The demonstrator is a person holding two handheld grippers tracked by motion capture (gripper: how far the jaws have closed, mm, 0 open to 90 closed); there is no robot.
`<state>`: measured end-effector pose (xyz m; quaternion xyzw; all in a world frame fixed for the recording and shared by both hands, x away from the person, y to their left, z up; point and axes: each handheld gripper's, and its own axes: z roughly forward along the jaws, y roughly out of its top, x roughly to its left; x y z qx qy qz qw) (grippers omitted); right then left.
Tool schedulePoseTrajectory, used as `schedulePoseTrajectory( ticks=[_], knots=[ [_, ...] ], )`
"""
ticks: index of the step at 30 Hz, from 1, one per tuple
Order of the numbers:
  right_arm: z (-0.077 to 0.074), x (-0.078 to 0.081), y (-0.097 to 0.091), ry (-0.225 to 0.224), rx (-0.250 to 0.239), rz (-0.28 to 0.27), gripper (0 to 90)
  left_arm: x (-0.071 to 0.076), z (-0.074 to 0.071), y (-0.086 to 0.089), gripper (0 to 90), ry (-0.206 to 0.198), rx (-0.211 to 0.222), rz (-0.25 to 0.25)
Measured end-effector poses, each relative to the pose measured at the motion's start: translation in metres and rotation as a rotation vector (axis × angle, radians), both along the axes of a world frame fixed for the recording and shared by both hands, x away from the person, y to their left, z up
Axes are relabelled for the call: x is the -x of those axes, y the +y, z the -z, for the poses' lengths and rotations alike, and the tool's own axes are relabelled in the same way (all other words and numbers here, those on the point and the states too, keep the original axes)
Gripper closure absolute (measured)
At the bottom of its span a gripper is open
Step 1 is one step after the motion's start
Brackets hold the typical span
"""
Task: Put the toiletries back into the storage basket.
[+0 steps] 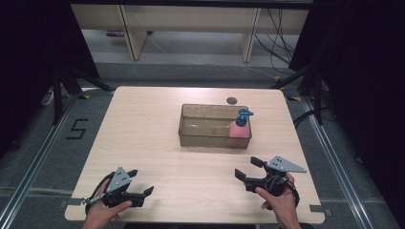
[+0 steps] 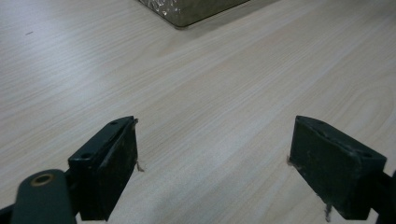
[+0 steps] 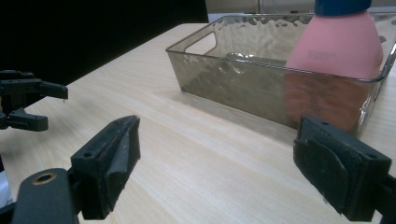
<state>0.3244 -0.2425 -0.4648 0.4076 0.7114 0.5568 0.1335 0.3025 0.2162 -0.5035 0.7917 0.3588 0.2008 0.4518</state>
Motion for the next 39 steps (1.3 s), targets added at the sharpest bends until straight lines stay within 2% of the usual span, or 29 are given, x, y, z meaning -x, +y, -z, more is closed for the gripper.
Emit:
schedulePoseTrajectory(
  ticks=[1, 4, 5, 7, 8, 9, 11, 14, 16, 17, 18, 20, 21, 22, 23, 25, 27, 28, 29, 30, 31, 32, 33, 35, 36, 38, 39],
  knots=[
    [0.000, -0.001, -0.002, -0.015, 0.025, -0.009, 15.5, 0.000, 0.000, 0.000, 14.9, 0.002, -0.004, -0.004],
    [0.000, 0.001, -0.001, -0.013, 0.021, -0.012, 15.5, 0.000, 0.000, 0.000, 14.9, -0.001, 0.004, 0.000],
    [0.001, 0.002, -0.001, 0.002, 0.006, -0.014, 15.5, 0.000, 0.000, 0.000, 14.9, -0.001, 0.005, 0.001],
    [0.001, 0.003, -0.002, -0.008, 0.034, -0.007, 15.5, 0.000, 0.000, 0.000, 14.9, -0.002, 0.005, 0.000],
    [0.001, 0.003, -0.002, -0.013, 0.027, -0.010, 15.5, 0.000, 0.000, 0.000, 14.8, -0.002, 0.005, 0.001],
    [0.002, 0.005, 0.000, 0.012, 0.002, -0.004, 15.5, 0.000, 0.000, 0.000, 14.8, -0.002, 0.005, 0.001],
    [0.002, 0.005, -0.002, -0.006, 0.033, -0.019, 15.5, 0.000, 0.000, 0.000, 14.9, -0.001, 0.005, 0.000],
    [0.003, 0.006, -0.001, 0.003, 0.017, -0.015, 15.5, 0.000, 0.000, 0.000, 14.9, -0.001, 0.005, 0.001],
    [0.004, 0.007, -0.002, -0.008, 0.029, -0.013, 15.5, 0.000, 0.000, 0.000, 14.9, -0.001, 0.005, 0.001],
    [0.004, 0.009, -0.001, 0.011, 0.018, -0.016, 15.5, 0.000, 0.000, 0.000, 14.9, -0.001, 0.005, 0.000],
    [0.006, 0.008, -0.001, -0.001, 0.027, -0.018, 15.6, 0.000, 0.000, 0.000, 14.9, -0.002, 0.006, 0.000],
    [0.006, 0.010, -0.001, 0.009, 0.028, -0.021, 15.5, 0.000, 0.000, 0.000, 14.9, -0.002, 0.007, -0.001],
    [0.005, 0.010, -0.001, 0.000, 0.045, -0.016, 15.6, 0.000, 0.000, 0.000, 14.9, -0.002, 0.008, -0.003],
    [0.007, 0.010, 0.000, -0.003, 0.030, -0.017, 15.6, 0.000, 0.000, 0.000, 14.9, -0.003, 0.008, -0.003],
    [0.006, 0.012, 0.001, 0.017, 0.019, -0.020, 15.6, 0.000, 0.000, 0.000, 14.9, -0.003, 0.008, -0.003],
    [0.007, 0.012, 0.001, -0.001, 0.033, -0.022, 15.6, 0.000, 0.000, 0.000, 14.9, -0.002, 0.008, -0.002],
    [0.007, 0.015, 0.001, 0.021, 0.023, -0.014, 15.6, 0.000, 0.000, 0.000, 14.9, -0.002, 0.007, -0.002],
    [0.007, 0.015, 0.001, 0.016, 0.036, -0.018, 15.6, 0.000, 0.000, 0.000, 14.9, -0.002, 0.008, -0.002],
    [0.009, 0.017, 0.002, 0.022, 0.021, -0.009, 15.6, 0.000, 0.000, 0.000, 14.8, -0.001, 0.008, -0.002],
    [0.009, 0.016, 0.001, 0.003, 0.043, -0.014, 15.7, 0.000, 0.000, 0.000, 14.9, -0.001, 0.007, -0.001],
    [0.009, 0.018, 0.000, 0.010, 0.047, -0.017, 15.7, 0.000, 0.000, 0.000, 14.9, -0.001, 0.005, 0.000],
    [0.009, 0.020, 0.001, 0.041, 0.030, -0.010, 15.7, 0.000, 0.000, 0.000, 14.9, -0.002, 0.006, 0.000],
    [0.010, 0.019, 0.000, 0.011, 0.042, -0.010, 15.7, 0.000, 0.000, 0.000, 14.9, -0.001, 0.006, 0.000],
    [0.010, 0.022, 0.001, 0.040, 0.032, -0.018, 15.7, 0.000, 0.000, 0.000, 14.9, -0.001, 0.006, 0.000],
    [0.012, 0.020, 0.001, 0.007, 0.037, -0.027, 15.6, 0.000, 0.000, 0.000, 14.9, -0.001, 0.005, 0.000],
    [0.011, 0.023, 0.000, 0.016, 0.055, -0.035, 15.6, 0.000, 0.000, 0.000, 14.9, -0.001, 0.004, 0.001],
    [0.013, 0.023, 0.002, 0.026, 0.040, -0.035, 15.7, 0.000, 0.000, 0.000, 14.9, -0.001, 0.005, 0.001]
  ],
)
